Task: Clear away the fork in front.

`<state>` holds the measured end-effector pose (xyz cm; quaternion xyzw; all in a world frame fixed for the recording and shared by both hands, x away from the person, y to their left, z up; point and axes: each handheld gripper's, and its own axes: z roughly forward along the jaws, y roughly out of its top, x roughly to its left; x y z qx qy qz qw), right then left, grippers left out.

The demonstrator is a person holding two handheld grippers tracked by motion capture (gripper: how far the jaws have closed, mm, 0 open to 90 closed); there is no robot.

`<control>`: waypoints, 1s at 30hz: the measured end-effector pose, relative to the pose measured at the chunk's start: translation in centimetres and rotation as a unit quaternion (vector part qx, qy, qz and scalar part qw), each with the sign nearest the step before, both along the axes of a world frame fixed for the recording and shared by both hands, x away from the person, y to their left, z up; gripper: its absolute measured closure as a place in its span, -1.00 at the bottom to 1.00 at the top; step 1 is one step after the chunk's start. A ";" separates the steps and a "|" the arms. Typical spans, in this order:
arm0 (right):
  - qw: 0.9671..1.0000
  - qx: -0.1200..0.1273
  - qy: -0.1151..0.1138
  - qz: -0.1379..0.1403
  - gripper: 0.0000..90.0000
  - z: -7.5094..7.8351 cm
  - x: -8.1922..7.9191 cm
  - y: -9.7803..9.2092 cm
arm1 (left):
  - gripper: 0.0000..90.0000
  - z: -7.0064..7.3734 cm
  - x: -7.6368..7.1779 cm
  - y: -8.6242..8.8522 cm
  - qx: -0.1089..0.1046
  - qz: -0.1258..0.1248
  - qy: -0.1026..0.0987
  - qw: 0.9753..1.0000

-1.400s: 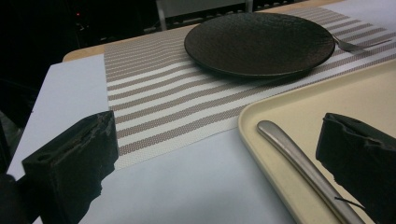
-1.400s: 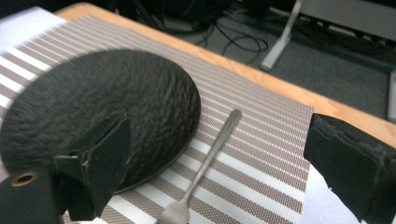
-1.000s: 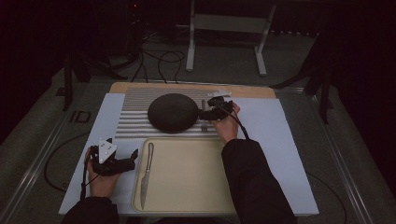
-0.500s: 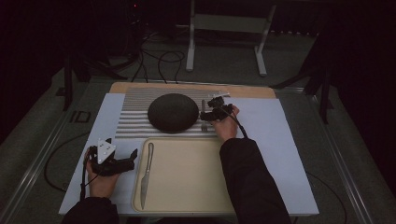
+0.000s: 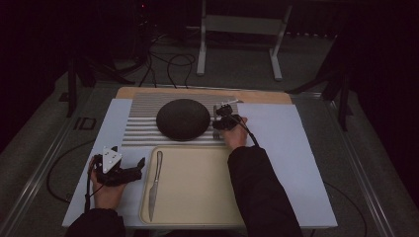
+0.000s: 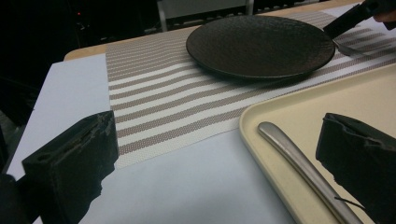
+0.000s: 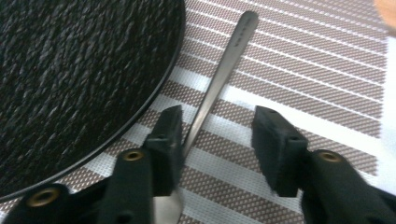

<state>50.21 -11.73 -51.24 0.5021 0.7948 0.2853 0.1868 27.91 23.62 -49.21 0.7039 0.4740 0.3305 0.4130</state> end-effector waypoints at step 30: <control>0.999 0.005 0.034 -0.018 0.90 0.0 -0.5 -1.5 | -1.00 -0.1 -0.1 -0.1 0.010 0.002 0.004 1.000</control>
